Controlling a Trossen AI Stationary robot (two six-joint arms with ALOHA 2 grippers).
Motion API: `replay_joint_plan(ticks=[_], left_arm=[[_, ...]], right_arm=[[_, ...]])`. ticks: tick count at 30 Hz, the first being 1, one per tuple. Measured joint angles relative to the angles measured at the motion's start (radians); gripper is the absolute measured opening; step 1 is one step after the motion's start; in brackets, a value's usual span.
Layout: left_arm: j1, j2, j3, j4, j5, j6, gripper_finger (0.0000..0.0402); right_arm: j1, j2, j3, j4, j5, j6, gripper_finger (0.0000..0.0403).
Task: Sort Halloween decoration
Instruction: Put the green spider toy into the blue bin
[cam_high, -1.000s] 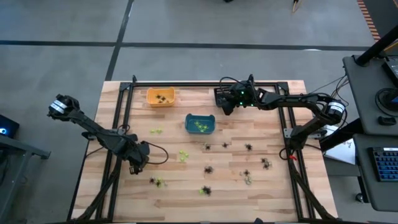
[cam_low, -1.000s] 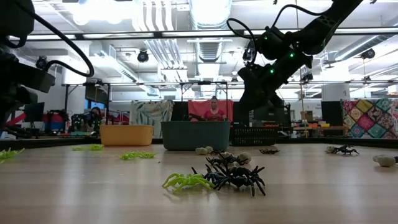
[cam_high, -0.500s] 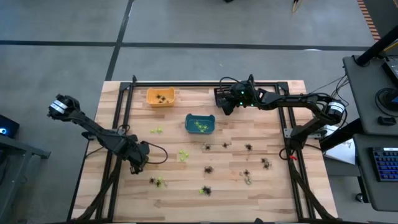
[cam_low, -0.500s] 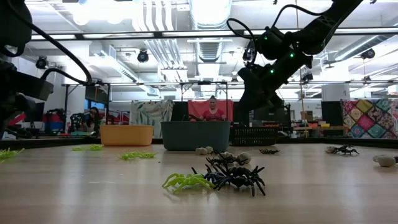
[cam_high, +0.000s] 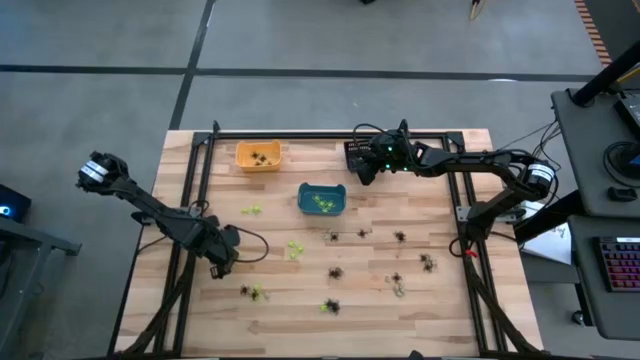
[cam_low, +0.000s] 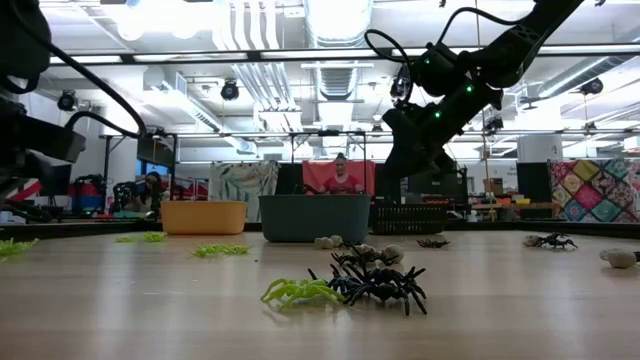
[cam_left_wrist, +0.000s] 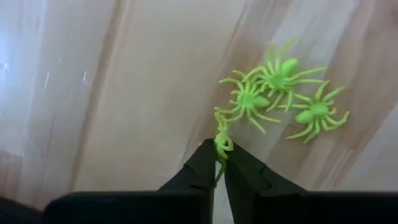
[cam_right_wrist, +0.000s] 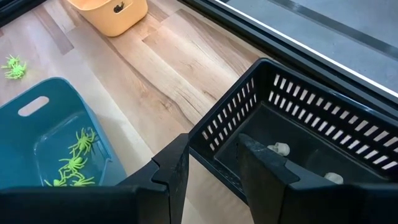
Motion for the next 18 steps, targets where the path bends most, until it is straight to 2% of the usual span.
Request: replay_joint_plan(ticks=[9,18], left_arm=[[0.0,-0.001,0.039,-0.033,0.01,-0.045,0.0001],[0.0,-0.001,0.148,-0.162,0.004,-0.049,0.0]], right_arm=[[0.0,0.0,0.0,0.0,0.0,0.0,0.0123],[0.0,0.0,0.0,0.0,0.0,0.0,0.0123]])
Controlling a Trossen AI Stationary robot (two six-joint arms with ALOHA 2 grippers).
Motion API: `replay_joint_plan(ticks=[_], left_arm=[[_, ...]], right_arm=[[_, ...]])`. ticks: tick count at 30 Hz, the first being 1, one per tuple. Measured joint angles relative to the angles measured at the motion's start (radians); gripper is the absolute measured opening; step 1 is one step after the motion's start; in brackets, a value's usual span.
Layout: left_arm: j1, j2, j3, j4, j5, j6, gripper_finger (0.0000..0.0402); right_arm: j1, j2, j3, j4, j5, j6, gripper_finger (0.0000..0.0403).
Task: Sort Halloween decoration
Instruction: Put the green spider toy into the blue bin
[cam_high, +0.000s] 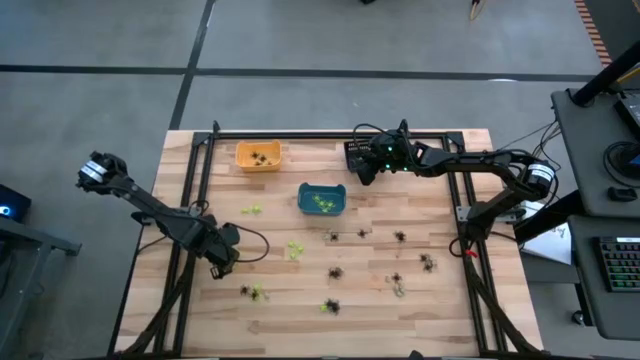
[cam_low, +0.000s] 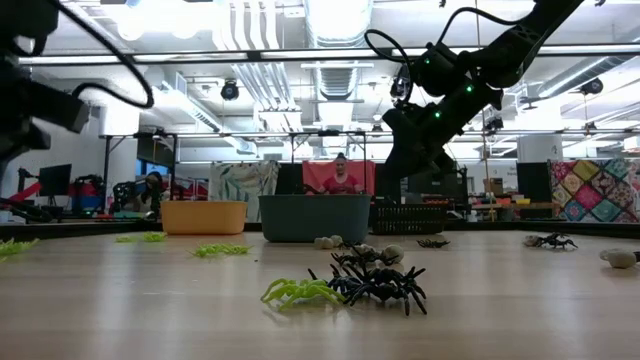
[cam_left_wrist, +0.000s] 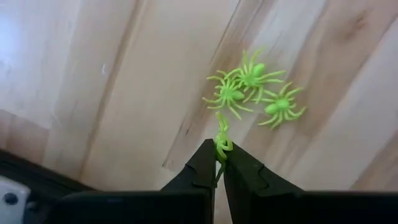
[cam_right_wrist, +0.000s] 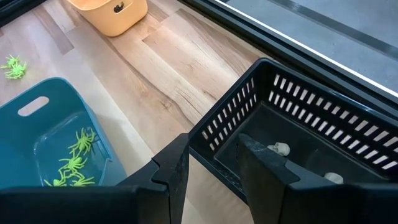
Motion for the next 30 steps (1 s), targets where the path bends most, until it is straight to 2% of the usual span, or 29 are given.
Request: replay_joint_plan(ticks=[8,16,22,30], left_arm=[[0.0,0.0,0.118,-0.085,-0.061,0.007,0.0],[0.007,-0.002,0.291,-0.095,-0.242,0.096,0.0],[0.04,-0.003,0.441,0.025,-0.41,0.347,0.0],[0.127,-0.006,0.469,0.247,-0.441,0.717,0.0]], right_arm=[[0.0,0.0,0.0,0.0,0.0,-0.002,0.0123],[0.0,0.0,0.0,0.0,0.0,-0.008,0.0123],[0.0,0.0,0.0,0.0,0.0,-0.008,0.0123],[0.0,0.0,0.0,0.0,0.0,-0.008,0.0123]])
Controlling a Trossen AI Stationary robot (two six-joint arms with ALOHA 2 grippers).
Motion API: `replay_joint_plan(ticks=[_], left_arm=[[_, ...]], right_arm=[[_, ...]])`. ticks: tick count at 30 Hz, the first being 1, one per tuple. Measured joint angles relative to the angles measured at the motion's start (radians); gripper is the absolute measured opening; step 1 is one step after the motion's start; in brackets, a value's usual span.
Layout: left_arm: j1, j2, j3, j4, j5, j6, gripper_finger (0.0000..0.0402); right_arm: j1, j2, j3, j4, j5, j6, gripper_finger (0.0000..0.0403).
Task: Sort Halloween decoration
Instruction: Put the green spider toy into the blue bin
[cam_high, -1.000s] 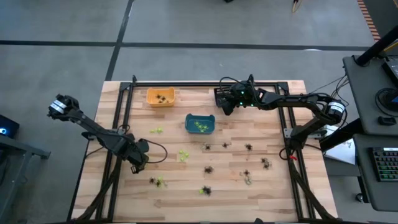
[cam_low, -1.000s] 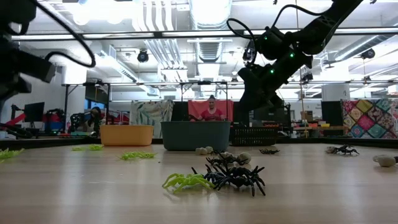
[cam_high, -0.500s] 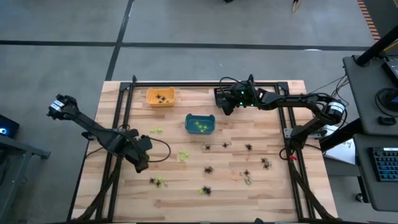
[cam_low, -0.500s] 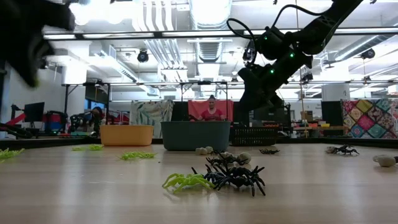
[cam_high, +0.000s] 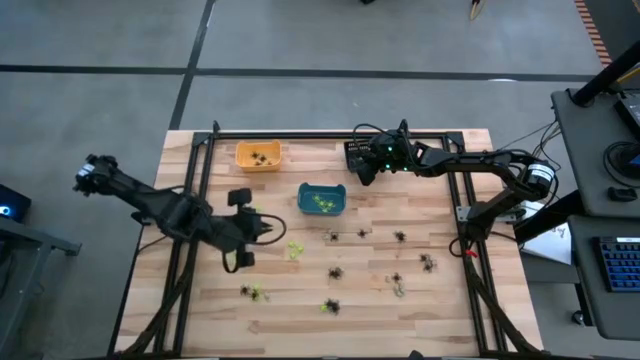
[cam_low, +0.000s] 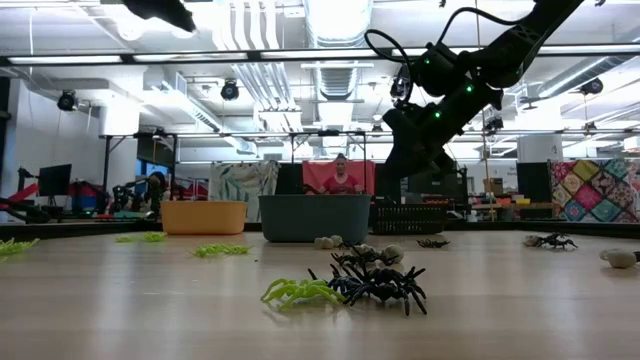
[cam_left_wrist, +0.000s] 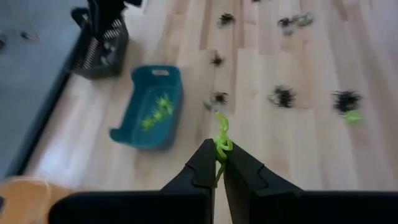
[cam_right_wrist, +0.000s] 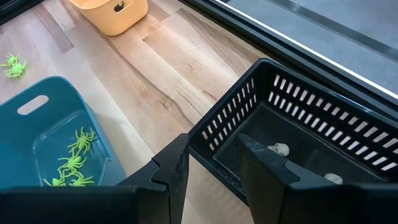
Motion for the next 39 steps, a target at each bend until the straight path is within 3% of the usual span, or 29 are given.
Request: replay_joint_plan(ticks=[8,12,21,30,34,39], left_arm=[[0.132,-0.001,-0.06,0.1,0.004,0.197,0.0],[0.221,-0.005,-0.126,0.179,0.074,0.247,0.0],[0.51,-0.005,-0.335,0.469,0.277,0.266,0.0],[0.76,-0.002,-0.432,0.615,0.336,0.26,0.0],[0.814,-0.002,-0.452,0.649,0.407,0.26,0.0],[0.821,-0.002,-0.454,0.651,0.42,0.263,0.0]], right_arm=[[0.0,0.0,0.0,0.0,0.0,0.0,0.0123],[0.0,0.0,0.0,0.0,0.0,0.0,0.0123],[0.0,-0.009,-0.001,0.003,0.0,0.001,0.0123],[0.0,-0.052,0.002,0.003,0.0,0.0,0.0123],[0.0,-0.052,0.002,0.0,0.0,0.0,0.0123],[0.0,-0.052,0.002,0.0,0.0,0.001,0.0123]])
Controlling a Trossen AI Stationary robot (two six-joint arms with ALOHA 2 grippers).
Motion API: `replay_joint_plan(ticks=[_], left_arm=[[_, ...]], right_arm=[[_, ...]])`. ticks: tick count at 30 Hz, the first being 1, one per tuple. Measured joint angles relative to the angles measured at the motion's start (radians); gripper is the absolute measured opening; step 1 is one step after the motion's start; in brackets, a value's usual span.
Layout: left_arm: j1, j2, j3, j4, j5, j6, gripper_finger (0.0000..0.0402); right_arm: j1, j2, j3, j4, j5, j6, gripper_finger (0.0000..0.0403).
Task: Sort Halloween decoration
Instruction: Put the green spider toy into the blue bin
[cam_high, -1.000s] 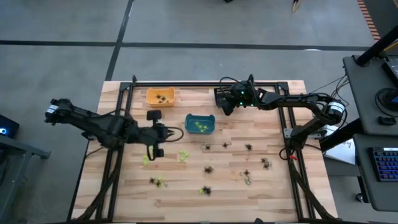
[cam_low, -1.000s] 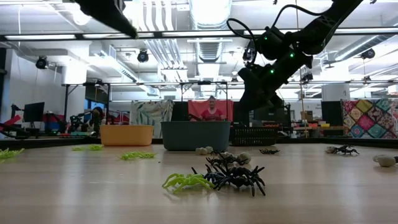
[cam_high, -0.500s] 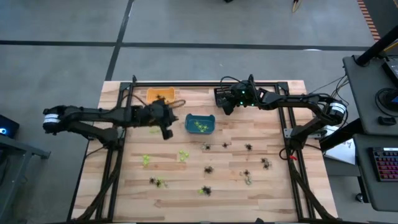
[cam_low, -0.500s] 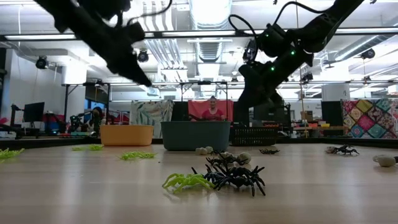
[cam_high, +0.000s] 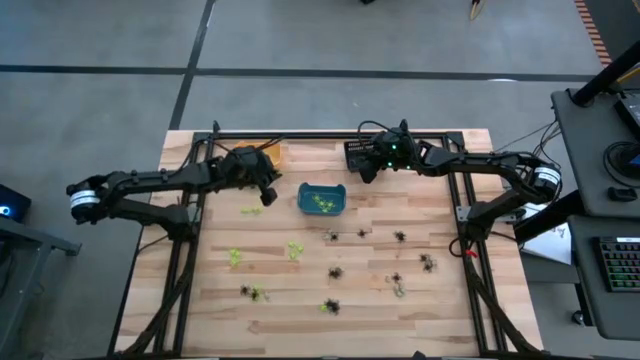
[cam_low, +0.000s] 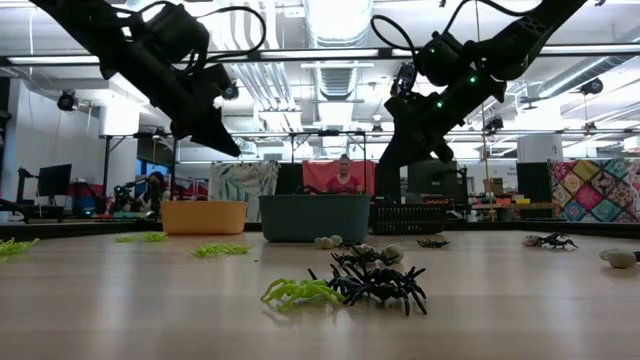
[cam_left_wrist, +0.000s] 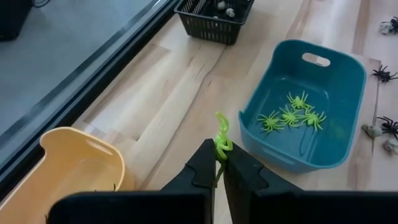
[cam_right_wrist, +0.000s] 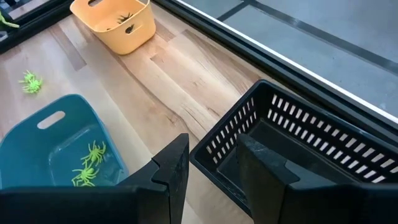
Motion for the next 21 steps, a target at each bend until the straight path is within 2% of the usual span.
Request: replay_joint_plan(ticks=[17,21], left_arm=[[0.0,0.0,0.005,0.046,0.0,-0.021,0.0],[0.02,0.0,0.051,0.039,-0.003,-0.024,0.0]], right_arm=[[0.0,0.0,0.0,-0.005,0.0,-0.013,0.0123],[0.0,-0.005,0.001,-0.004,0.0,-0.026,0.0123]])
